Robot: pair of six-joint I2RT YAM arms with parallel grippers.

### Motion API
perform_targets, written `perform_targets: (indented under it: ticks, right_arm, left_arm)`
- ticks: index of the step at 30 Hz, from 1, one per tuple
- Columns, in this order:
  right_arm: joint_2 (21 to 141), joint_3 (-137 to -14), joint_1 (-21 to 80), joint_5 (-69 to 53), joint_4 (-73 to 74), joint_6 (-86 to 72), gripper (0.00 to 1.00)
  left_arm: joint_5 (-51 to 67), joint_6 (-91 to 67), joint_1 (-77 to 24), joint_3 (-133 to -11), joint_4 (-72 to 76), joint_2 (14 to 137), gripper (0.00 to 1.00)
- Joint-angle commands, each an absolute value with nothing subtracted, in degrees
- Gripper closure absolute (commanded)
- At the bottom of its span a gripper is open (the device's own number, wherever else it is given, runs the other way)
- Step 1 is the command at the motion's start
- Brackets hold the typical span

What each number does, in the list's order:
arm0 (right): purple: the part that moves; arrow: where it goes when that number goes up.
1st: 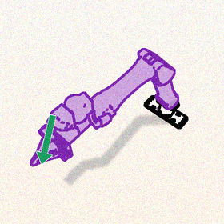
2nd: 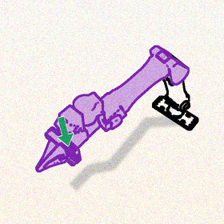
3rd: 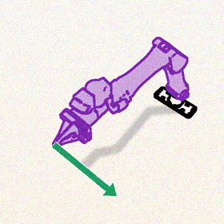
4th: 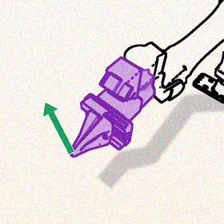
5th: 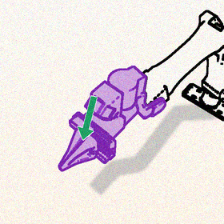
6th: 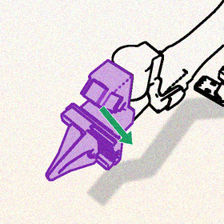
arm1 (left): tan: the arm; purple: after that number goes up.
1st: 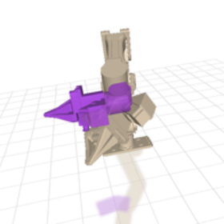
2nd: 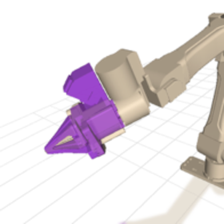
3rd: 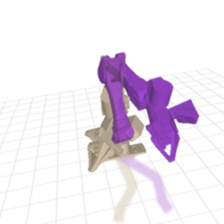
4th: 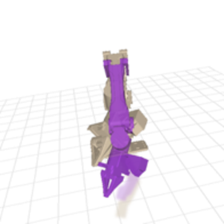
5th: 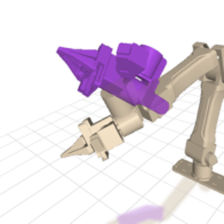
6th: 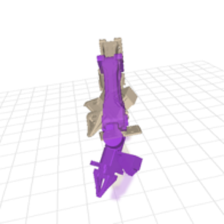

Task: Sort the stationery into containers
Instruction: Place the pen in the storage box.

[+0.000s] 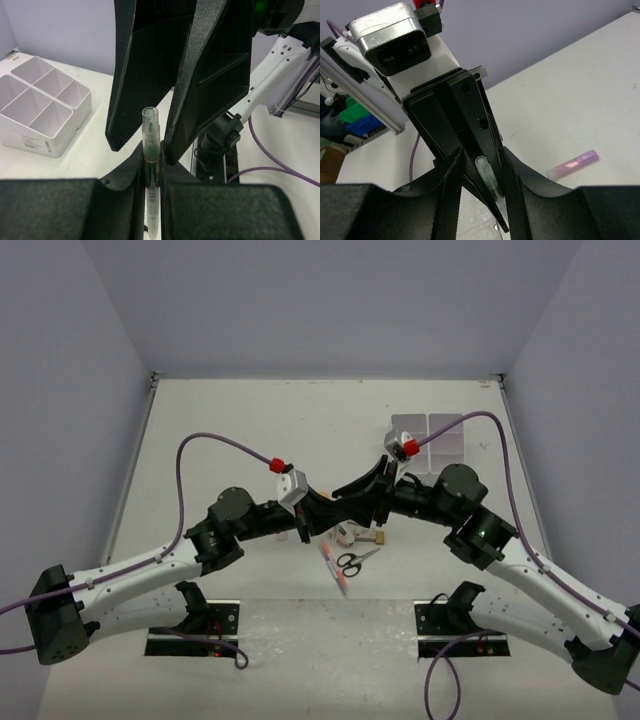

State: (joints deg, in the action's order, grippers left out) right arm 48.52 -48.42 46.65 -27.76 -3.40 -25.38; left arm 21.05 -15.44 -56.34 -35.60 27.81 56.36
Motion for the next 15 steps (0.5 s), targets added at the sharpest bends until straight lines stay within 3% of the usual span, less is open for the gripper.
perform_targets:
  ticks: [1,3,6,9,12,13,14,15]
  right_arm:
    - [49.69,-48.76,48.60,-24.47,-2.76,-23.35,0.64]
    - [50.03,-48.95,49.17,-22.81,-2.31,-22.57,0.71]
    - [49.87,-49.15,49.22,-21.34,-2.37,-21.92,0.98]
    - [49.33,-48.86,49.22,-16.74,-2.89,-21.85,1.00]
    - [48.68,-48.30,49.22,-11.58,-2.74,-21.62,1.00]
    - [48.47,-48.08,49.22,-8.99,-2.59,-21.62,1.00]
    - [48.27,-47.90,49.22,-6.19,-2.44,-21.48,1.00]
    - [48.05,-47.66,49.22,-3.49,-2.38,-21.08,1.00]
  left_arm:
    - [18.83,-16.10,-56.55,-39.27,27.39,55.83,1.00]
    - [18.70,-16.65,-56.51,-39.92,26.46,56.09,1.00]
    - [18.26,-17.95,-56.55,-40.82,25.40,56.36,1.00]
    - [17.13,-18.49,-56.53,-41.80,23.65,56.68,0.99]
    - [15.18,-19.38,-56.53,-42.30,21.77,56.26,0.88]
    - [14.29,-19.51,-56.56,-42.45,20.93,55.99,0.82]
    - [12.91,-19.66,-56.59,-42.61,19.69,55.69,0.69]
    - [10.89,-19.85,-56.56,-42.83,17.94,55.36,0.48]
